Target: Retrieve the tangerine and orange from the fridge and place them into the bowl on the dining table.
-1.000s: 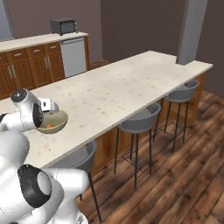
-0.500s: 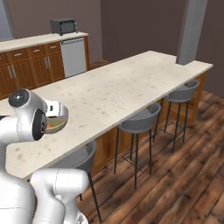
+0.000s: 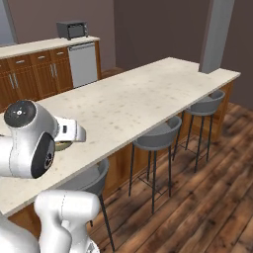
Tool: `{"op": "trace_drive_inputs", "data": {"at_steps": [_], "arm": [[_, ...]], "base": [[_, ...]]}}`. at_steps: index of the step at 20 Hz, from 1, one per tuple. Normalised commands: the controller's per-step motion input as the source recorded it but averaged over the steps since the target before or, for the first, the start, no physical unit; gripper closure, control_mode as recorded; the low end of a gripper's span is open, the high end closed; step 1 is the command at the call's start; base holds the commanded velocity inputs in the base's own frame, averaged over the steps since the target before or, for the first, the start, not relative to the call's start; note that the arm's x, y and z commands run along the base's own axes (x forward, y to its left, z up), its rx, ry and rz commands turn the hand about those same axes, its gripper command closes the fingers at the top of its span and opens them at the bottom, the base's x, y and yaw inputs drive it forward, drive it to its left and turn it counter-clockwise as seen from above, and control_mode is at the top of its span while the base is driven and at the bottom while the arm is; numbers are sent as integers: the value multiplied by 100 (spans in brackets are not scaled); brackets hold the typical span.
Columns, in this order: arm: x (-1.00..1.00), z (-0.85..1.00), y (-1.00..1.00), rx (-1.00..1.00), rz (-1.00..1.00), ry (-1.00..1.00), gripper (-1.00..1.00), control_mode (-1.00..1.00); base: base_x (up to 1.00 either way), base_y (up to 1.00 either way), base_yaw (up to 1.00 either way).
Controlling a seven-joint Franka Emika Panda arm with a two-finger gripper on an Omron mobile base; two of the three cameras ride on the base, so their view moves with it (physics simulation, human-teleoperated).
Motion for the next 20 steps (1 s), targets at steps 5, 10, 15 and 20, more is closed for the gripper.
{"op": "trace_drive_inputs", "data": {"at_steps": [5, 10, 15, 20], "arm": [[-86, 12, -9, 0, 0, -1, -100, -100], [-88, 0, -5, 0, 0, -8, -100, -100], [-64, -1, -3, 0, 0, -2, -100, -100], [-11, -2, 0, 0, 0, 0, -100, 100]], "base": [[0, 0, 0], [0, 0, 0], [0, 0, 0], [-42, 0, 0]]}}
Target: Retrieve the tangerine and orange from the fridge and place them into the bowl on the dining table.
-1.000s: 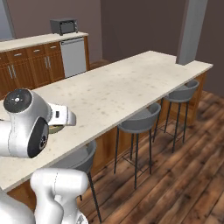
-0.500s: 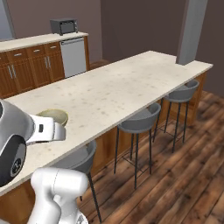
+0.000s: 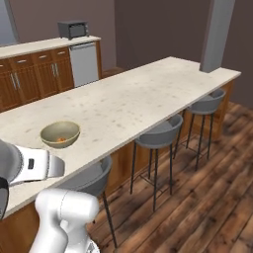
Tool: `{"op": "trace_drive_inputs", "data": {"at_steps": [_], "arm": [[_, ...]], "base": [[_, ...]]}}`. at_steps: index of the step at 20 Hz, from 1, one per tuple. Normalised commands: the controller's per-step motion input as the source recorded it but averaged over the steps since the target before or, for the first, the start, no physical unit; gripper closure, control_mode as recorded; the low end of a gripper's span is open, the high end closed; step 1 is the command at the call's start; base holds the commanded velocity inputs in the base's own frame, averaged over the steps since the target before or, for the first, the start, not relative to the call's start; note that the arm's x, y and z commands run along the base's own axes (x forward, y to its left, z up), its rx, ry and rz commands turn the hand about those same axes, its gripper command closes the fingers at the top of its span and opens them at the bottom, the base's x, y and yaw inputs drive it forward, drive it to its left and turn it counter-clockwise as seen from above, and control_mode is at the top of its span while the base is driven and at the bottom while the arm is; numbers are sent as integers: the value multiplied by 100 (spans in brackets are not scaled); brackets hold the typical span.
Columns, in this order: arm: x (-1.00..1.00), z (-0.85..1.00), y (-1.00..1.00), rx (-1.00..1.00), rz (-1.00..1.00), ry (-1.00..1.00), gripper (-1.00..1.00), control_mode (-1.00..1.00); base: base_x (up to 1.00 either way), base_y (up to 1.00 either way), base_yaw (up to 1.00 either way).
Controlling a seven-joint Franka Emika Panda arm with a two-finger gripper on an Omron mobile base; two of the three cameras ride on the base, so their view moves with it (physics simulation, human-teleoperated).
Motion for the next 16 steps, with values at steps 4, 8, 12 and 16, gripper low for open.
{"op": "trace_drive_inputs", "data": {"at_steps": [4, 8, 12, 16], "arm": [[0, 0, 0, 0, 0, 0, -100, 100], [0, 0, 0, 0, 0, 0, -100, 100], [0, 0, 0, 0, 0, 0, -100, 100], [0, 0, 0, 0, 0, 0, -100, 100]], "base": [[-44, 3, 7], [-34, 18, 24], [-32, 28, 56], [-5, 25, 91]]}}
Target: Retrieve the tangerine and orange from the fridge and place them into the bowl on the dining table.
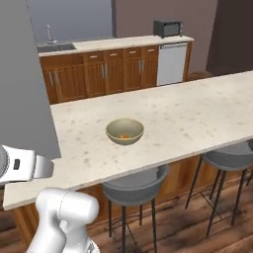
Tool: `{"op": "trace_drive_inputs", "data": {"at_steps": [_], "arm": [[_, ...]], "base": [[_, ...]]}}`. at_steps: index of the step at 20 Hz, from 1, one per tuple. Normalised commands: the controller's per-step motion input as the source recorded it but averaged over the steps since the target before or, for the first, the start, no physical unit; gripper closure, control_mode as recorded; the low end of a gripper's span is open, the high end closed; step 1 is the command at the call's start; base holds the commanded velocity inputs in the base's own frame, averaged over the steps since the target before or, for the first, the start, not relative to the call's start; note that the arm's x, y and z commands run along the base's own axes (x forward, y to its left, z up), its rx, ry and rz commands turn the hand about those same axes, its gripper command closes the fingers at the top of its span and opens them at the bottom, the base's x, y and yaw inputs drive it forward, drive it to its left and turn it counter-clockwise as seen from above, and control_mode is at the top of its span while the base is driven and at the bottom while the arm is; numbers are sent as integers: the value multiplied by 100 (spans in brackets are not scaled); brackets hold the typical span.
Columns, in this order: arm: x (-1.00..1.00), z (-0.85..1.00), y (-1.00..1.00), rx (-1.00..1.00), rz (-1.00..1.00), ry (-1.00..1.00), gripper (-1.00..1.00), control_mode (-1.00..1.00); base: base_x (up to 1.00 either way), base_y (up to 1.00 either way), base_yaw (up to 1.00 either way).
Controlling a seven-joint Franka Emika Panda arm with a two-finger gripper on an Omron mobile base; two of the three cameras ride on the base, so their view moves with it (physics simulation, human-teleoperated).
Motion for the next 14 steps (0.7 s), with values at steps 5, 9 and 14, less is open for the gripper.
{"op": "trace_drive_inputs", "data": {"at_steps": [5, 9, 14], "arm": [[0, 0, 0, 0, 0, 0, -100, 100], [0, 0, 0, 0, 0, 0, -100, 100], [0, 0, 0, 0, 0, 0, -100, 100]], "base": [[0, 15, 95], [0, 23, 91], [0, 35, 87]]}}
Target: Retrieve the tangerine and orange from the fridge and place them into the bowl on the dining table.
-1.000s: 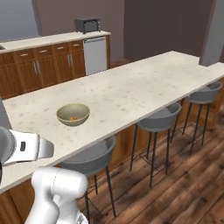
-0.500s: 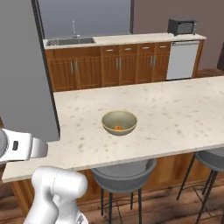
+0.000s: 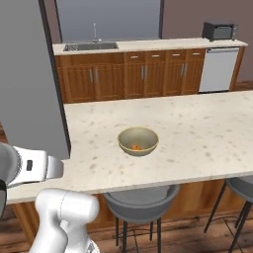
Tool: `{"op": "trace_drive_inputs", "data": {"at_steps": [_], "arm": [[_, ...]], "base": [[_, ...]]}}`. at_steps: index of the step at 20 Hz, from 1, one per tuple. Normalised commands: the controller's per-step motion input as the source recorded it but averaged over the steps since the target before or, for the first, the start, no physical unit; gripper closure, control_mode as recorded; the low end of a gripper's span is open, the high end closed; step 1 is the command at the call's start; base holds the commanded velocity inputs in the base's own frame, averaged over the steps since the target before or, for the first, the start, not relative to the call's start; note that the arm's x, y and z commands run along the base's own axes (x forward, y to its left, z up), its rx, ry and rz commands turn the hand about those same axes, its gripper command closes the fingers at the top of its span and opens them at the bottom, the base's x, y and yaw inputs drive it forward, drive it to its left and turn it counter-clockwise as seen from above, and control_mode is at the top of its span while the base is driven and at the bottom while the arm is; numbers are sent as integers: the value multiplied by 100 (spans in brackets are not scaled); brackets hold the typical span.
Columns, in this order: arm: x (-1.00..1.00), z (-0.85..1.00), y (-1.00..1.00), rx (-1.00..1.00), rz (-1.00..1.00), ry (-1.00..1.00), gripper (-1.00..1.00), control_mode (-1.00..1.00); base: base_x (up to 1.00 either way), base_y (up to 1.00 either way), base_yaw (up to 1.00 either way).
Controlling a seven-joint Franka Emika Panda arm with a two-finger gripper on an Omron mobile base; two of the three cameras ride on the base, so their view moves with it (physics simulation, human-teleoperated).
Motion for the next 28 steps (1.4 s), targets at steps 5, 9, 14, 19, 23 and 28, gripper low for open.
{"op": "trace_drive_inputs", "data": {"at_steps": [5, 9, 14, 19, 23, 28], "arm": [[0, 0, 0, 0, 0, 0, -100, 100], [0, 0, 0, 0, 0, 0, -100, 100], [0, 0, 0, 0, 0, 0, -100, 100], [0, 0, 0, 0, 0, 0, -100, 100], [0, 0, 0, 0, 0, 0, -100, 100], [0, 0, 0, 0, 0, 0, -100, 100]], "base": [[-25, 48, 79], [-53, 39, 73], [-69, 25, 70], [-68, 4, 71], [-46, 0, 77], [-27, 7, 81]]}}
